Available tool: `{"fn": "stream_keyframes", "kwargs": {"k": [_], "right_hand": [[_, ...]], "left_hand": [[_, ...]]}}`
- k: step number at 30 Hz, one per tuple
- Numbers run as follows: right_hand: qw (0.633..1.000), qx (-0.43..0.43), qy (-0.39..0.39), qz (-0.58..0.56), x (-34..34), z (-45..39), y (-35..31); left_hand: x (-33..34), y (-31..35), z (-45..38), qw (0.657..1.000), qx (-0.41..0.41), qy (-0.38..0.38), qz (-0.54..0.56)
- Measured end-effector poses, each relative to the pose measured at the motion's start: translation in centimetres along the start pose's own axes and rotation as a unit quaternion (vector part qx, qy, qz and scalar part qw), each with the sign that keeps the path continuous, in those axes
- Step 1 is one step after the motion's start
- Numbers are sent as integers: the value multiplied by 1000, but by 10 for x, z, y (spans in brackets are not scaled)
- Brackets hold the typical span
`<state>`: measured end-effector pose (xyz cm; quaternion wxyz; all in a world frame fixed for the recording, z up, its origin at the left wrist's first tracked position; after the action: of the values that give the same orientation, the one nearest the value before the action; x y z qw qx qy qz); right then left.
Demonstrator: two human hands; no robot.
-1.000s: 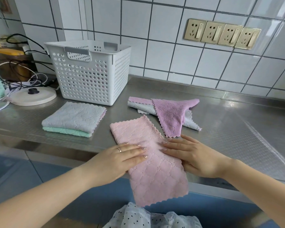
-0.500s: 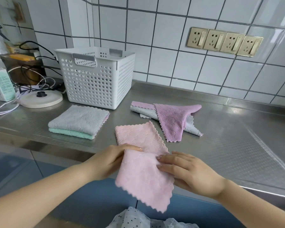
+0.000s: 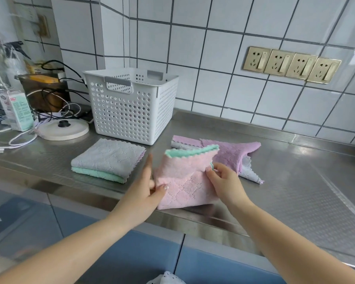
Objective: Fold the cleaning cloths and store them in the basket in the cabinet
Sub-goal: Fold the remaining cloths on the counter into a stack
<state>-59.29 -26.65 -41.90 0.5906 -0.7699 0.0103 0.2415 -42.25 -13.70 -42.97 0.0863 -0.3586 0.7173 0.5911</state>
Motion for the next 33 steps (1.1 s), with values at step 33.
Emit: {"fn": "stream_keyframes", "kwargs": {"k": [33], "right_hand": [[924,-224,-41,307,46,-1,-46]], "left_hand": [[36,41,-36,918,164,-79,-352]]}}
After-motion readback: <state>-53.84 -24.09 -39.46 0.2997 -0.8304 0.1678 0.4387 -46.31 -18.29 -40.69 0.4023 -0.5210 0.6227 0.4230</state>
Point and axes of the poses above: each hand's wrist, its own z-axis away from the middle knuckle, its own x-axis out of the palm, y = z × x, the point moved 10 cm from there along -z, towards the middle knuckle, and after that the axes turned 5 degrees about -z, right-handed, at the moved point
